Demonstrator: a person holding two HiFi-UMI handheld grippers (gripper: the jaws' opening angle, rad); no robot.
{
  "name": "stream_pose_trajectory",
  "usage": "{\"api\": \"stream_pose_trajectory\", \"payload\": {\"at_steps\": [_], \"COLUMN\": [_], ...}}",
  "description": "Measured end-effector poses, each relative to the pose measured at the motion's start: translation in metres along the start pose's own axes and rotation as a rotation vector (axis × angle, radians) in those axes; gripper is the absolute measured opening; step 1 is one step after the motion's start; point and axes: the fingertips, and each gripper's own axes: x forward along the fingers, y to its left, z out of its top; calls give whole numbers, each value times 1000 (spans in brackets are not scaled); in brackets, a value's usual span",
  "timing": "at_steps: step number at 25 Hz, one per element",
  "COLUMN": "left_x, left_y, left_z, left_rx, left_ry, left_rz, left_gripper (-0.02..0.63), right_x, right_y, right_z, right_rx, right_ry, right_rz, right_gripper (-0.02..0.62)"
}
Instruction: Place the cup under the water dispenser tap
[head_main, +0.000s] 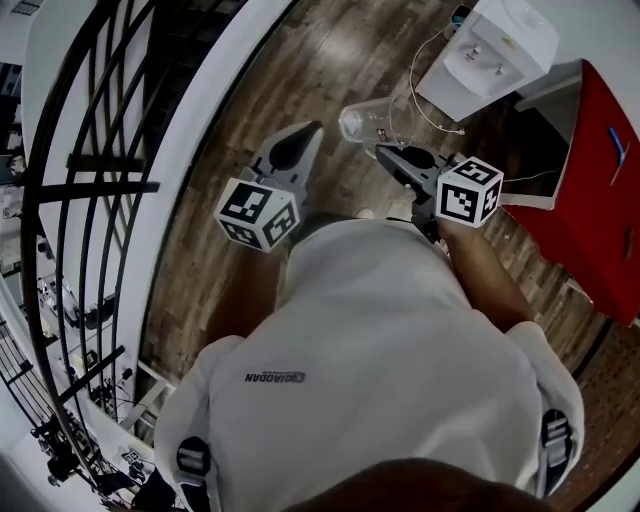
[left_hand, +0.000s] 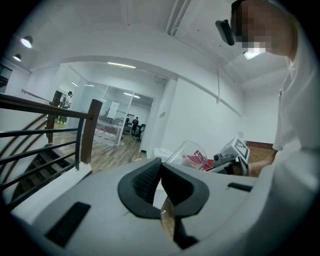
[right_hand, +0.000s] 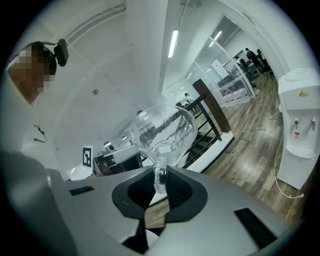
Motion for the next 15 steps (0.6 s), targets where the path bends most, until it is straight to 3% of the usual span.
{"api": "stream_pose_trajectory", "payload": {"at_steps": [15], "left_x": [66], "left_y": [-72], "left_z": [-6], "left_rx": [56], "left_ry": [62], "left_rz": [-161], "left_gripper": [-3], "right_x": [-89], "right_y": [-34], "right_z": [-1], "right_rx": [42], "right_ry": [-119], "right_rz": [-114], "right_gripper": [43]}}
